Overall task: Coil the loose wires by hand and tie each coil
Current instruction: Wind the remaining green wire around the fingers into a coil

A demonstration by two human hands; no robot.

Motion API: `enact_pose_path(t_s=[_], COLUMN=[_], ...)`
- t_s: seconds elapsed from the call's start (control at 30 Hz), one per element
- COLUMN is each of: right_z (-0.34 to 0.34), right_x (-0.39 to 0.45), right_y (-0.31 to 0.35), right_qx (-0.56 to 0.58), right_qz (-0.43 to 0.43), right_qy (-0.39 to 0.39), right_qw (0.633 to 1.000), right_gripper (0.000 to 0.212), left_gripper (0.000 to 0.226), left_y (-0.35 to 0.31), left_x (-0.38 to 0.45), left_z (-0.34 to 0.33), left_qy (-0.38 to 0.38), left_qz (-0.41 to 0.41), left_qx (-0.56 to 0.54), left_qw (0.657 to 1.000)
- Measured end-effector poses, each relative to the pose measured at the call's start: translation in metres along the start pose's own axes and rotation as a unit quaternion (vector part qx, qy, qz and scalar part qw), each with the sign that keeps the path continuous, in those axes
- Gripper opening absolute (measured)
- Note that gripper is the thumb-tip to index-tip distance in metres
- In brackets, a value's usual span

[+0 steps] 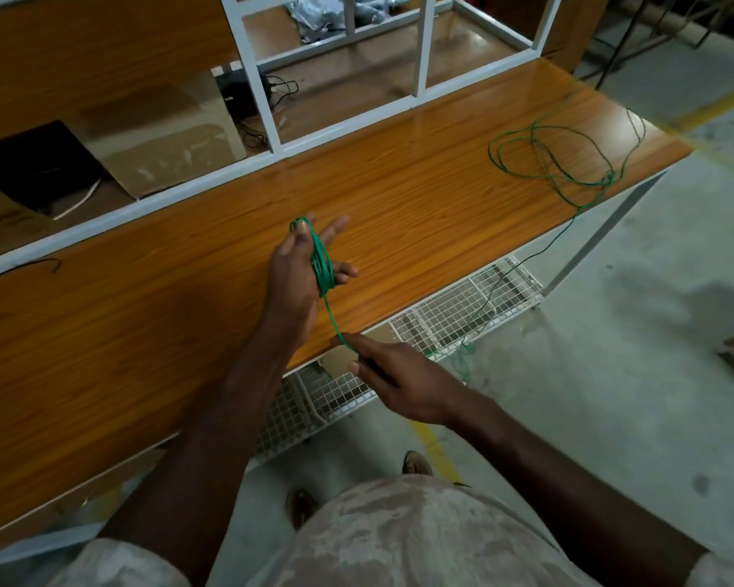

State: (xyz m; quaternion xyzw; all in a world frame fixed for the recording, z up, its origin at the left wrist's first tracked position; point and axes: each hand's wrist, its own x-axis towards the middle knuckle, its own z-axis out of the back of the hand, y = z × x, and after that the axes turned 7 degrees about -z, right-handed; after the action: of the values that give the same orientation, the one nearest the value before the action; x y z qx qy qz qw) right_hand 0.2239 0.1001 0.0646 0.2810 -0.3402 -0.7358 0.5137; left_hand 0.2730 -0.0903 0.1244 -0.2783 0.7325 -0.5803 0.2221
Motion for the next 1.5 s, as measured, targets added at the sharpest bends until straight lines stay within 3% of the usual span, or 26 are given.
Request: enact_pose_path(t_s=[0.1,0.2,0.33,0.43,0.57,0.63,0.73,0.97,1.17,1.3,1.5], right_z=[0.011,0.031,0.069,0.100,0.127,0.131,0.130,0.099,0.067,0.050,0.045], right_x=[0.000,0.000,-0.002,-0.001,0.007,0.013,0.023,0.032,0.017,0.007,-0.004], right_y=[0.012,0.010,0.000,-0.012,-0.024,-0.026,-0.030,-0.053,-0.045,-0.032,-0.015], right_qx=[0.036,0.108,0.226,0.247,0.207,0.181,0.178,0.220,0.215,0.225,0.273], right_qz=[0.012,-0.012,-0.067,-0.088,-0.080,-0.079,-0.086,-0.137,-0.137,-0.136,-0.122], right_qy=[-0.022,-0.056,-0.070,-0.119,-0.180,-0.195,-0.200,-0.152,-0.079,-0.023,0.050], right_qw=[0.999,0.993,0.969,0.958,0.958,0.961,0.960,0.954,0.964,0.964,0.953], right_gripper=[0.031,0.018,0.017,0.017,0.021,0.023,0.023,0.025,0.016,0.013,0.027], left_gripper=[0.049,0.037,0.033,0.038,0.062,0.053,0.048,0.053,0.056,0.054,0.048], left_y=[0.011,0.020,0.032,0.043,0.041,0.034,0.023,-0.001,-0.010,-0.012,-0.003], left_x=[0.002,-0.006,-0.025,-0.039,-0.054,-0.062,-0.069,-0.066,-0.056,-0.043,-0.026], left_z=[0.003,0.010,0.018,0.027,0.029,0.020,0.009,0.002,-0.004,-0.011,-0.013], left_qy=[0.016,0.064,0.128,0.188,0.234,0.256,0.295,0.304,0.219,0.128,0.048], left_qz=[-0.022,-0.030,-0.018,0.042,0.106,0.113,0.114,0.119,0.083,0.061,0.015], left_qx=[0.158,0.306,0.394,0.318,0.197,0.130,0.041,-0.129,-0.241,-0.193,-0.109], left_qw=[0.987,0.949,0.910,0.928,0.946,0.951,0.948,0.937,0.942,0.971,0.993])
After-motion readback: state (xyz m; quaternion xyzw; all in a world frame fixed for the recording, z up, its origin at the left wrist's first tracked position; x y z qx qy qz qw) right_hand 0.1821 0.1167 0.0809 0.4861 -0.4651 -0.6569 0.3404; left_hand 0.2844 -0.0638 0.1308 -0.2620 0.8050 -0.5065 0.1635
